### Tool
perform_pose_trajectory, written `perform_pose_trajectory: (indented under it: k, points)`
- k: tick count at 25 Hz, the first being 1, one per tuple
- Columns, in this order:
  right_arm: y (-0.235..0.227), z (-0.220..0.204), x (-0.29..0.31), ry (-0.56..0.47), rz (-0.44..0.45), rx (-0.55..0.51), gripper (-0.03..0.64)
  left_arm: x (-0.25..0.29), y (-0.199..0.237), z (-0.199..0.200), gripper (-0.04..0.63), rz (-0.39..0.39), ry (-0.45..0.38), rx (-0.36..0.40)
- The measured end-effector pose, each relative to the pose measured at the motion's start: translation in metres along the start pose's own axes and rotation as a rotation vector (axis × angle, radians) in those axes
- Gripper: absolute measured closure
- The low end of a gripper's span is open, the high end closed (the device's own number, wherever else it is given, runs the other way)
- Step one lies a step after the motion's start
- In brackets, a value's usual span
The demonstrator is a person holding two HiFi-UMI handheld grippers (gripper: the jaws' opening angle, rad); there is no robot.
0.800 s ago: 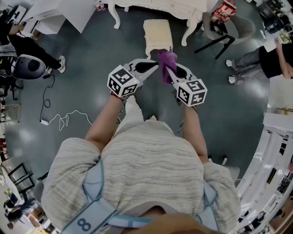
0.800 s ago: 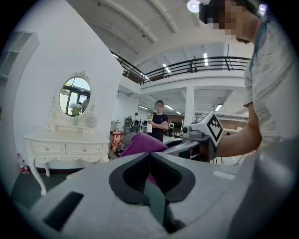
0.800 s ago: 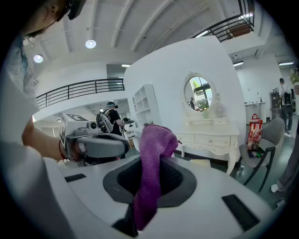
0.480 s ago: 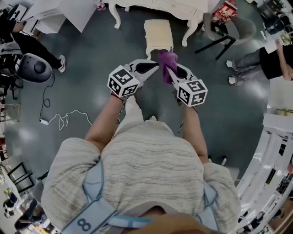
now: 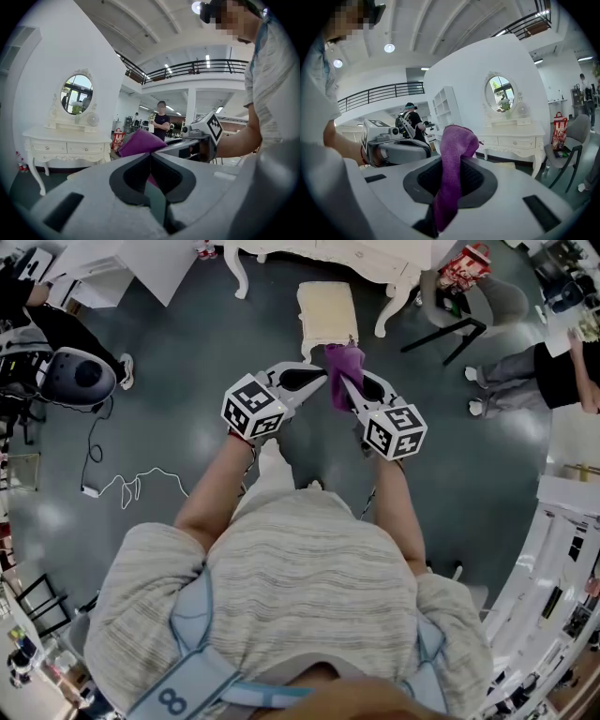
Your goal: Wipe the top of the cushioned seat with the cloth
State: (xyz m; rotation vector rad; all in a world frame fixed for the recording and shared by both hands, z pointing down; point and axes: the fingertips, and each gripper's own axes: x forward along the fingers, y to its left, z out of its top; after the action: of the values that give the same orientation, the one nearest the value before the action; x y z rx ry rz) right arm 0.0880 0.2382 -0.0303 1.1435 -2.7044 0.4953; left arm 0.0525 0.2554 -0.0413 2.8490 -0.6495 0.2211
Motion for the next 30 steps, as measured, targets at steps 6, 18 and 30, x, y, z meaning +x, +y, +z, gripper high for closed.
perform_pose_trajectory:
  k: [6,18,30]
  points:
    - [-0.004,0.010,0.042,0.009,-0.014,-0.003,0.560,-0.011,0.046,0.002,0.583,0.007,-0.009,-0.017]
    - [-0.006,0.036,0.133,-0.013,-0.076,0.021,0.560,-0.043,0.138,0.008,0.583,-0.037,-0.019,-0.024]
    - [-0.038,0.045,0.166,-0.012,-0.119,0.031,0.560,-0.020,0.171,0.005,0.583,-0.092,-0.008,-0.035]
